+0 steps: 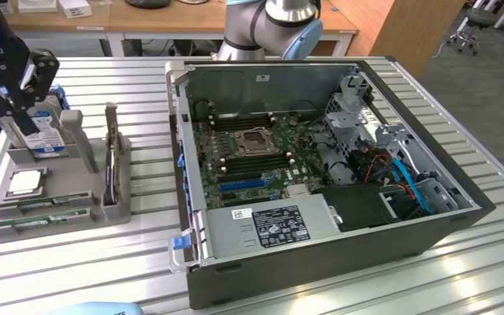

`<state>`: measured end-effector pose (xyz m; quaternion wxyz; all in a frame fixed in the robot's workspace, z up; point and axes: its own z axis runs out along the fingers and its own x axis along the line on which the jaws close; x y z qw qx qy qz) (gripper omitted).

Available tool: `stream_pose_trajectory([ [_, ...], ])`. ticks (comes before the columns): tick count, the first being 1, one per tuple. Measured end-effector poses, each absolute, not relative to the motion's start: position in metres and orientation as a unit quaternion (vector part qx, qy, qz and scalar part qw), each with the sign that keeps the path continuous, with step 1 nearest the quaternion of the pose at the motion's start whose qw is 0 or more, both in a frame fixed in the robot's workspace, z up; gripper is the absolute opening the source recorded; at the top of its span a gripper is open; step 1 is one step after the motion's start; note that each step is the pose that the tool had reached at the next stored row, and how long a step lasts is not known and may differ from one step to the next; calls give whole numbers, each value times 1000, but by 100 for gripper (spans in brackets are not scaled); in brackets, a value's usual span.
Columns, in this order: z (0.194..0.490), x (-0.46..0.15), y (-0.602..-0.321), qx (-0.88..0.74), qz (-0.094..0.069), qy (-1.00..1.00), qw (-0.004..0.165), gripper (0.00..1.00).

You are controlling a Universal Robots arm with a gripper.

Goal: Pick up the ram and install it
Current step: 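Pick up the ram and move it above insertion slot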

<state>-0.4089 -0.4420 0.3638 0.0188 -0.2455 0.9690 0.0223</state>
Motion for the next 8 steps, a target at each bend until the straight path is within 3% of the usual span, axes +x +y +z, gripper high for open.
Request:
stream_pose_trajectory([
  [8, 364, -409, -442, -314, 24, 949, 17, 10],
])
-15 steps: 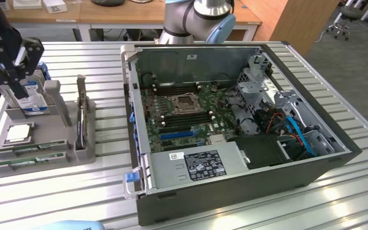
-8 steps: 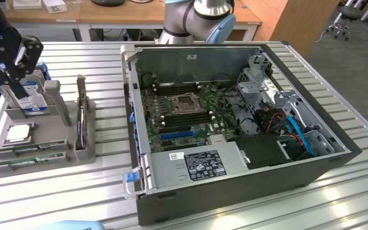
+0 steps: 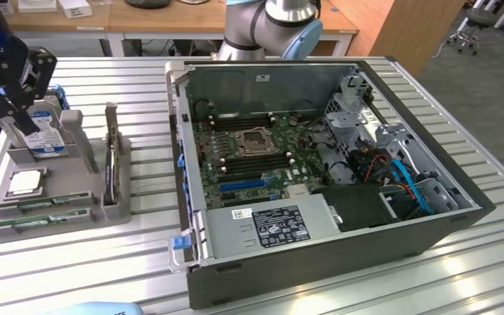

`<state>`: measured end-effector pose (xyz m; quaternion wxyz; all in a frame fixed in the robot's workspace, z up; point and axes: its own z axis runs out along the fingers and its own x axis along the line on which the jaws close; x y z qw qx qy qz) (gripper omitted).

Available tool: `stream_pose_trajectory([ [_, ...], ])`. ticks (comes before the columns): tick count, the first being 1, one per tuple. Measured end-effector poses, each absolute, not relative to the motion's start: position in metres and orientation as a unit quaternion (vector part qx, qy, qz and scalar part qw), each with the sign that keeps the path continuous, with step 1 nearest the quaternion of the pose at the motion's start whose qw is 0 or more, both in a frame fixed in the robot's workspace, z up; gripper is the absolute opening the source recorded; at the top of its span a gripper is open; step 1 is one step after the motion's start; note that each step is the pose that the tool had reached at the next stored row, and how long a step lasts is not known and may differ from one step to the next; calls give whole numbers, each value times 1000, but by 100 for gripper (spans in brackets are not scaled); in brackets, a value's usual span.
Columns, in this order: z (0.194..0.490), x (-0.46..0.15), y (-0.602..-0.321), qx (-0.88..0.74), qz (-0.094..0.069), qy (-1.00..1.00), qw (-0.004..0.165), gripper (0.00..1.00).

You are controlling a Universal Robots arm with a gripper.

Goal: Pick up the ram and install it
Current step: 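Pick up the ram and move it above insertion slot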

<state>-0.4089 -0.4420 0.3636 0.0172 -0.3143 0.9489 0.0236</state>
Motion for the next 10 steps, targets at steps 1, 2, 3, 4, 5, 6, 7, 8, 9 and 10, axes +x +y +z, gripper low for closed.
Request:
stream_pose_trajectory([
  [1, 364, -409, -442, -323, 24, 946, 17, 10],
  [2, 364, -409, -442, -331, 24, 943, 17, 10],
  [3, 363, -409, -442, -340, 24, 940, 17, 10],
  [4, 363, -409, -442, -349, 24, 937, 16, 10],
  [5, 363, -409, -442, -357, 24, 934, 16, 10],
  [6, 363, -409, -442, -366, 24, 930, 16, 10],
  [7, 363, -409, -442, -374, 25, 927, 16, 10],
  [8, 363, -409, -442, -382, 25, 924, 15, 10],
  [9, 363, -409, -442, -391, 25, 920, 15, 10],
  [10, 363, -409, -442, -400, 25, 916, 15, 10],
])
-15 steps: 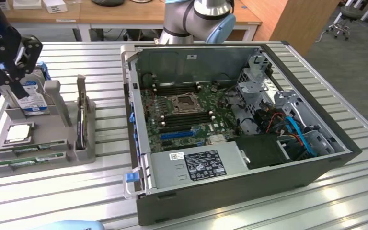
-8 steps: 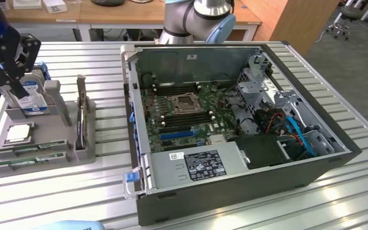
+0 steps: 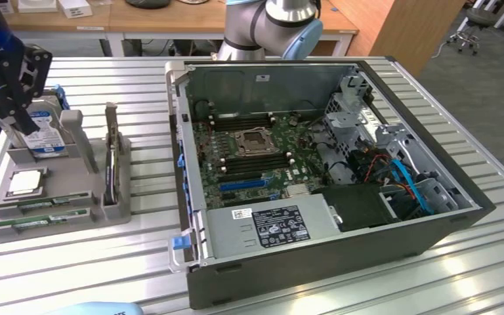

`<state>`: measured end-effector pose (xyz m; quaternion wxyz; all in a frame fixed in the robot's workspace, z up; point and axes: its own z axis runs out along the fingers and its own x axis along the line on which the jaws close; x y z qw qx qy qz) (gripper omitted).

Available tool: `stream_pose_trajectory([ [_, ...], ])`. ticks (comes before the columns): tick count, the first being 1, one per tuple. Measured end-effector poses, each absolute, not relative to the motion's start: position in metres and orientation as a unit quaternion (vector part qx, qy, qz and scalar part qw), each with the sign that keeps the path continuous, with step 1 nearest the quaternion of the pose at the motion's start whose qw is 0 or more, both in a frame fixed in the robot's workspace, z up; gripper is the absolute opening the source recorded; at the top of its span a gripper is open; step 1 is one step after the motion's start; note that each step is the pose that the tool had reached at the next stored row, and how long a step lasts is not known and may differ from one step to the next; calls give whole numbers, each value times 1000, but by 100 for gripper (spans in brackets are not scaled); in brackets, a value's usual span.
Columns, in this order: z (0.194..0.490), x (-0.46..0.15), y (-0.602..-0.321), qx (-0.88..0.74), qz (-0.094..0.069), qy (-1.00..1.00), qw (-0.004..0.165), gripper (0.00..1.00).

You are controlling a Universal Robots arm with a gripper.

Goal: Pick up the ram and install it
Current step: 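Pick up the ram and move it above insertion slot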

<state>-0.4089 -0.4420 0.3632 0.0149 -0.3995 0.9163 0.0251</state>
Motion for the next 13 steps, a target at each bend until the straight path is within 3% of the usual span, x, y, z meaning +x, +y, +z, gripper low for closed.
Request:
stream_pose_trajectory([
  [13, 363, -409, -442, -505, 27, 863, 12, 10],
])
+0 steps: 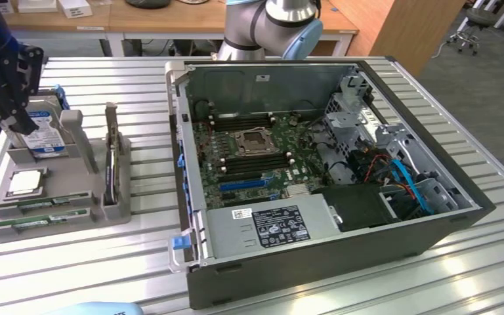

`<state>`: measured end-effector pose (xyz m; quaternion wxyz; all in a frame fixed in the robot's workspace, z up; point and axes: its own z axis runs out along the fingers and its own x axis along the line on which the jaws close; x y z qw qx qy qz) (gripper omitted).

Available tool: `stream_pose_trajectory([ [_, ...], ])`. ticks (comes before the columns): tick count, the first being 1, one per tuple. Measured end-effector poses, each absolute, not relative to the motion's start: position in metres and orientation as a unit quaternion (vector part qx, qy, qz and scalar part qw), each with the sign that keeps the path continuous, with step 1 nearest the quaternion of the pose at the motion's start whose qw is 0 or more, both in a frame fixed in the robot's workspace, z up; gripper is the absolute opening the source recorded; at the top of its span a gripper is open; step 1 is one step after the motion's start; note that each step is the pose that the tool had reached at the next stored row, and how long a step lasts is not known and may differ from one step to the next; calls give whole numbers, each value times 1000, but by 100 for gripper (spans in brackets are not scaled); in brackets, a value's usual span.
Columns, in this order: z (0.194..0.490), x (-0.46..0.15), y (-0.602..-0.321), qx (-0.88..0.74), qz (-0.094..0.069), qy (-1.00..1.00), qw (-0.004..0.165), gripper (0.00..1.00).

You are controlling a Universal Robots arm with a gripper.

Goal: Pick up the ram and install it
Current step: 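Pick up the ram and move it above insertion slot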

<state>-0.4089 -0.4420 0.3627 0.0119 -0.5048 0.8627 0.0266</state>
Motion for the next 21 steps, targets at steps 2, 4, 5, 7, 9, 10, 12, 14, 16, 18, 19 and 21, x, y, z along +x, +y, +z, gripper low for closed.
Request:
stream_pose_trajectory([
  [2, 363, -409, -442, -520, 27, 854, 11, 10],
  [4, 363, -409, -442, -536, 27, 844, 11, 10],
  [5, 362, -409, -442, -543, 27, 839, 11, 10],
  [7, 362, -409, -442, -559, 27, 829, 10, 10],
  [9, 362, -409, -442, -573, 27, 819, 10, 10],
  [10, 362, -409, -442, -581, 28, 813, 9, 10],
  [12, 362, -409, -442, -596, 28, 803, 9, 10],
  [14, 362, -409, -442, -610, 28, 792, 8, 10],
  [16, 362, -409, -442, -624, 28, 781, 8, 10],
  [18, 362, -409, -442, -638, 28, 769, 7, 10],
  [19, 362, -409, -442, -646, 28, 763, 7, 10],
  [21, 362, -409, -442, -659, 28, 751, 7, 10],
])
